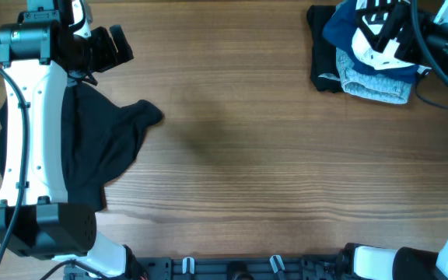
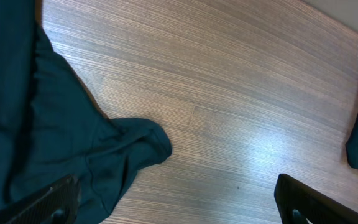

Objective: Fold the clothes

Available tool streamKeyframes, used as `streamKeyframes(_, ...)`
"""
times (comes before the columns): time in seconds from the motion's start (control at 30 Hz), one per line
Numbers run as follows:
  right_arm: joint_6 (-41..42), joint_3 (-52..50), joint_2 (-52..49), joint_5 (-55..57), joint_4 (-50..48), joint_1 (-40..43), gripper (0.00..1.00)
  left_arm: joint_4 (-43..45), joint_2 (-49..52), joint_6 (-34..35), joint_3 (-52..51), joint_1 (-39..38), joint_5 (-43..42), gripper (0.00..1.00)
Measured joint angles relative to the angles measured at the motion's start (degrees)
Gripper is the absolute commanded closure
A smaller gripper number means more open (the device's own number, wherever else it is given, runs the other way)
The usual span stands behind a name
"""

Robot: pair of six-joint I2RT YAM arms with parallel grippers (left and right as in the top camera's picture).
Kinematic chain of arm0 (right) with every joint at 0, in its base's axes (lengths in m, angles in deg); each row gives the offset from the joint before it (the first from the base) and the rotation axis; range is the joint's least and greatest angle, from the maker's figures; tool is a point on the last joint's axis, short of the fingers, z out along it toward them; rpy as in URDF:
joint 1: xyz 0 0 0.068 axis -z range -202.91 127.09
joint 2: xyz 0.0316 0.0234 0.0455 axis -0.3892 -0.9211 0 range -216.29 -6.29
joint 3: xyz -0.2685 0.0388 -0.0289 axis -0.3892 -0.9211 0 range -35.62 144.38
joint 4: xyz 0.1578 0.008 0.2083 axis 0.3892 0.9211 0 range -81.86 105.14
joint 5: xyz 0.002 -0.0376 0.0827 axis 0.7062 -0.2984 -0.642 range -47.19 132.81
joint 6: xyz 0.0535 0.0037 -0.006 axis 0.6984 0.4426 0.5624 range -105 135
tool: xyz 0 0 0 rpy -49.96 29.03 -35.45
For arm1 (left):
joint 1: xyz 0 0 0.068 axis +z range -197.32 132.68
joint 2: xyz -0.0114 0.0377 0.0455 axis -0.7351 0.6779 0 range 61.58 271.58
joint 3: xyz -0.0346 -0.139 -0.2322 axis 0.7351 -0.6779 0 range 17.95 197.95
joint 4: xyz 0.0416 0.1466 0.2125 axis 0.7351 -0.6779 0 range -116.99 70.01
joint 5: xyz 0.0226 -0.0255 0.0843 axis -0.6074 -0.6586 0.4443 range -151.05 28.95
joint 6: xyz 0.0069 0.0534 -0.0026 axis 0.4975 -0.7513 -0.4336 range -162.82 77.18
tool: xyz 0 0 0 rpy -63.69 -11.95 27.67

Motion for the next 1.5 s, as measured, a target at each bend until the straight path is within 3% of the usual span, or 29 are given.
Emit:
streamKeyframes(0.1,-1.8,0.0,0.0,0.4,-0.7,0.0,0.0,0.0,0.0,0.0,0.0,0.0,0.0,0.0)
streamKeyframes(0.27,-3.3,-6.6,3.2,11.4,-12.5,-6.8,0.0,0.0,0.0,0.0,0.0,0.0,0.0,0.0)
streamKeyframes(0.4,-3.4,-27.3,17.4,22.1,-29.6,-16.7,0.0,0.0,0.0,0.0,0.0,0.0,0.0,0.0)
streamKeyframes(0.6,3.5,-64.3,42.4,30.8,-52.4,-17.5,0.0,0.0,0.0,0.0,0.0,0.0,0.0,0.0)
streamKeyframes(0.63,5.2,-75.1,47.9,32.9,-58.4,-17.5,0.0,-0.1,0.0,0.0,0.0,0.0,0.0,0.0)
streamKeyframes(0.77,8.2,-97.0,60.8,36.3,-68.1,-17.5,0.0,-0.1,0.0,0.0,0.0,0.0,0.0,0.0)
streamKeyframes(0.9,11.1,-109.9,74.4,37.8,-69.3,-17.1,0.0,0.0,0.0,0.0,0.0,0.0,0.0,0.0)
streamKeyframes(1.07,11.6,-113.4,81.6,37.9,-65.6,-16.3,0.0,0.0,0.1,0.0,0.0,0.0,0.0,0.0)
streamKeyframes(1.17,6.8,-113.4,84.0,35.0,-65.4,-16.3,0.0,0.0,0.1,0.0,0.0,0.0,0.0,0.0)
streamKeyframes(1.5,1.3,-113.4,84.4,30.8,-65.4,-16.3,0.0,0.0,0.1,0.0,0.0,0.0,0.0,0.0)
